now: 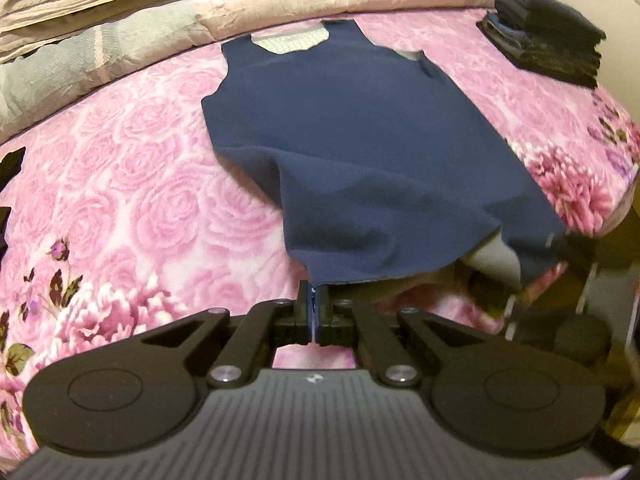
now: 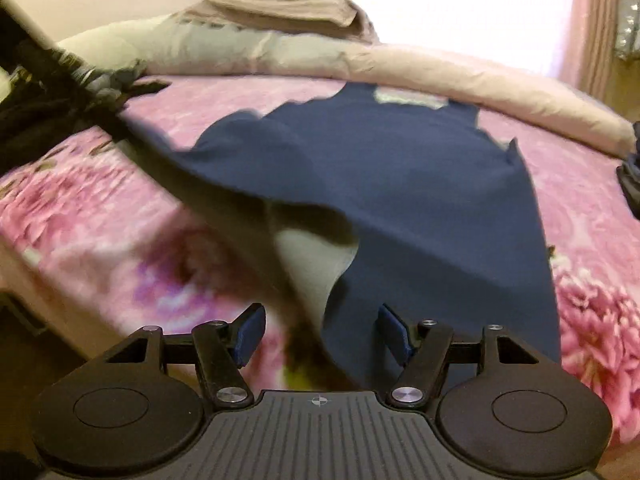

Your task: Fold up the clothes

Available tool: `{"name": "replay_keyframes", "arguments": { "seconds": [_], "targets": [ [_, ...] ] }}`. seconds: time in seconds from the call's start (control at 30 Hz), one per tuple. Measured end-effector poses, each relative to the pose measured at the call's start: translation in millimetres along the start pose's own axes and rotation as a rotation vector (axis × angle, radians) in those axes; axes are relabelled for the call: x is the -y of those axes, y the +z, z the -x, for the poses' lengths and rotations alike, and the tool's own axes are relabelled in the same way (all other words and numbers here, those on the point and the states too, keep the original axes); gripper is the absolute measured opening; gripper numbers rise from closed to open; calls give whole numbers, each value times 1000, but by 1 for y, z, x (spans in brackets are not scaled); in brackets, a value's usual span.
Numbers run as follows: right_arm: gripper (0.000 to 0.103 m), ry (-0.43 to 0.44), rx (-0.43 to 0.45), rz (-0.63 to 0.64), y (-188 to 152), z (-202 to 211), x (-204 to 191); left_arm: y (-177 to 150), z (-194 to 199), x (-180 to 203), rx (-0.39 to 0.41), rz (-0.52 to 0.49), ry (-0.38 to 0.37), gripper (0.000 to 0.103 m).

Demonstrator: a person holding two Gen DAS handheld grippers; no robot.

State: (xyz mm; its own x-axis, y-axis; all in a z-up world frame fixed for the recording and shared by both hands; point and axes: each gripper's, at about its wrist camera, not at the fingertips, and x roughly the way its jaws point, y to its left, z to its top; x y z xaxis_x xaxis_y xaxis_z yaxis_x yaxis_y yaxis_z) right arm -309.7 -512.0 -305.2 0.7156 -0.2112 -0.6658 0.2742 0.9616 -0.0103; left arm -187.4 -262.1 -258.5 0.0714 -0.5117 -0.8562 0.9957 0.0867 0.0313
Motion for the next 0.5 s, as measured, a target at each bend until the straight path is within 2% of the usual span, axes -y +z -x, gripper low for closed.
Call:
{"name": "replay_keyframes", "arguments": {
  "seconds": [0.07,0.13,0.17,0.33,0.4,0.5],
  "targets": [
    [65,-77,34,-107,8,3,21,-3,0,-2,-10,-13,0,0],
    [65,-182,54,-166,11,10,42,-4,-1,-3,-14,-19,-4,0],
    [66,-241,52,-154,11,11,46,-4,-1,-4,-15,-22,-6,0],
    [66,-186,18,-79,3,5,37,-5,-3,-5,-12,-28,-17,0],
    [66,-201,18,-15,-2,2,25,-6,-4,-7,-12,-33,-21,0],
    [65,-227,-14,-11,-11,-5,32,-7,-6,-9,-16,-35,-27,0]
  ]
}}
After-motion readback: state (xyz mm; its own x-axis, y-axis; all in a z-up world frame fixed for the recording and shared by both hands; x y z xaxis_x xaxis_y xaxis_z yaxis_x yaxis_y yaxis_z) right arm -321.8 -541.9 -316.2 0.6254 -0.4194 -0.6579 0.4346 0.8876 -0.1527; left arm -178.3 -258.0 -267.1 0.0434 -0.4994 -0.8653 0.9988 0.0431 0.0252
